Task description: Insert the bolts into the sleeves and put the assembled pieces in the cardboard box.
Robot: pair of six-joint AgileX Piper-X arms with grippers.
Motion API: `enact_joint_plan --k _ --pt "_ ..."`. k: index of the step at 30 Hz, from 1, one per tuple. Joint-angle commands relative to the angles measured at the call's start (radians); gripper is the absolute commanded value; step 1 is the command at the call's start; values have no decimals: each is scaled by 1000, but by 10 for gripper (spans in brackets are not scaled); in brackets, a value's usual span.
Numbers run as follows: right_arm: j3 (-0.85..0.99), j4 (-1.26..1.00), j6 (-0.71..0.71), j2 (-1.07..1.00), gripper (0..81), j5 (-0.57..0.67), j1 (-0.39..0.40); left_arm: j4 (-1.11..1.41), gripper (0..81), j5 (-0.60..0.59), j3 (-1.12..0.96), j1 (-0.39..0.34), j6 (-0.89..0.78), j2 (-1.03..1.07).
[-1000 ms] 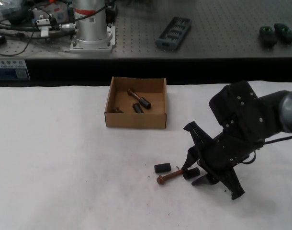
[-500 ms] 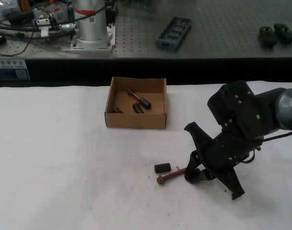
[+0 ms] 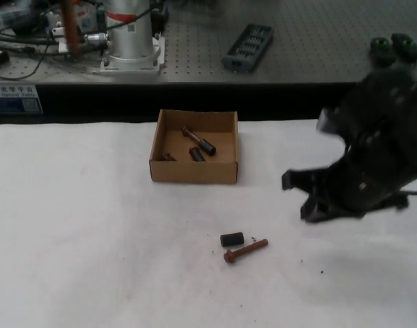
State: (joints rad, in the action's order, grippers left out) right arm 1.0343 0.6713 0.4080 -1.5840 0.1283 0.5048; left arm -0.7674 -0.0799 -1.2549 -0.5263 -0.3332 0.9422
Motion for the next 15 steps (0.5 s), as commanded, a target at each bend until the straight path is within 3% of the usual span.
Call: enact_joint_plan --k 1,4,15 --pt "-5 1 -179 128 24 -8 -2 46 6 -2 -10 2 49 84" --pt "-52 -22 -271 197 24 6 -2 131 6 -74 -10 2 50 168" --pt "-425 -478 -254 313 24 283 -2 580 6 -271 0 20 55 442"
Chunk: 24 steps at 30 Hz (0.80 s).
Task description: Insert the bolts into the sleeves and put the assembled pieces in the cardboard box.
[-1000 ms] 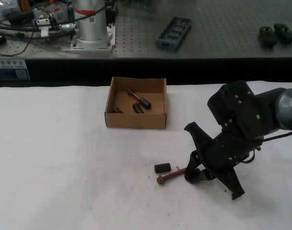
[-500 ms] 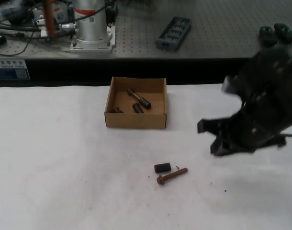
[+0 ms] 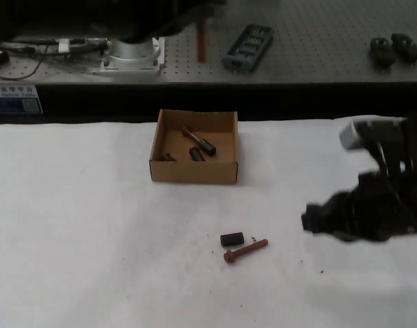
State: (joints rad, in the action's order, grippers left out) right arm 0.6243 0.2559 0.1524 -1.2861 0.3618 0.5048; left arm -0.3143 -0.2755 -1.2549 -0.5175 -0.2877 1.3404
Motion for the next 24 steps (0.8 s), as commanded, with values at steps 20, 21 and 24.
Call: enact_joint_plan --k 20,21,24 --pt "-53 -450 8 -114 24 300 -2 638 6 -143 471 56 -249 68" --pt "-53 -481 8 -134 24 341 -2 638 6 -159 471 70 -254 68" --pt "-53 -548 26 -178 24 432 -2 638 6 -259 471 118 -254 68"
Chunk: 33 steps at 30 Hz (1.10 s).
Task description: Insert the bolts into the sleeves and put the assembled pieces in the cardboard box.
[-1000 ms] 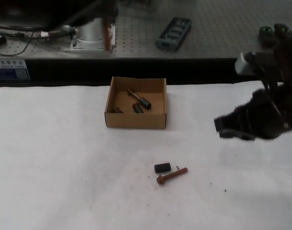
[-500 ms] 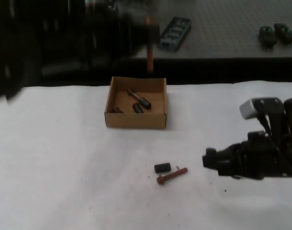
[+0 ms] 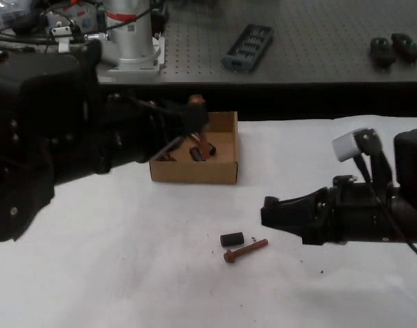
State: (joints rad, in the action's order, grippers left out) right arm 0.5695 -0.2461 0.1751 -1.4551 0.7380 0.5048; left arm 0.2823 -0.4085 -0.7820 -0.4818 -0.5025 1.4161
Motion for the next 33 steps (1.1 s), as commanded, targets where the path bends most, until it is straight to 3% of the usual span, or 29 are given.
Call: enact_joint_plan --k 1,5,13,29,33 --pt "2 -61 6 -19 24 68 -2 41 6 -165 -2 99 -39 -8" --pt "2 -107 6 -53 24 126 -2 41 6 -293 0 134 -44 -8" --pt "6 -122 57 -78 24 248 8 41 6 -451 3 117 -49 52" --pt "6 -116 59 -78 24 314 10 71 6 -598 3 38 -119 63" --pt "6 -112 48 -78 24 314 10 73 6 -589 3 28 -109 72"
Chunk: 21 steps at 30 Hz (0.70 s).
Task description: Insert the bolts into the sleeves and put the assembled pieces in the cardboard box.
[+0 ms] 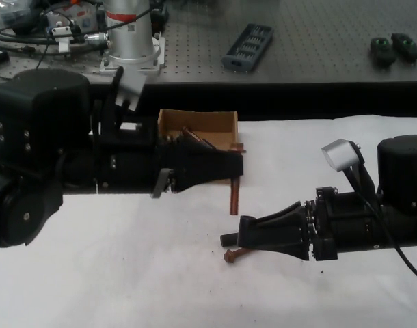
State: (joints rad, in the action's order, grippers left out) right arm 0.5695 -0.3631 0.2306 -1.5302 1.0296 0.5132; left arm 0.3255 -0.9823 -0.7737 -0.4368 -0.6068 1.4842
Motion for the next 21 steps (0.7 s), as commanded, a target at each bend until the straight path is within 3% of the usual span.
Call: enact_joint_plan --k 1,7,21 --pt "6 5 -8 -7 24 22 2 41 6 -11 -6 -17 -3 14" --pt "17 5 15 -54 24 34 2 123 6 6 -6 -17 -24 80" --pt "159 74 15 -126 24 59 2 165 6 195 -8 -13 1 82"
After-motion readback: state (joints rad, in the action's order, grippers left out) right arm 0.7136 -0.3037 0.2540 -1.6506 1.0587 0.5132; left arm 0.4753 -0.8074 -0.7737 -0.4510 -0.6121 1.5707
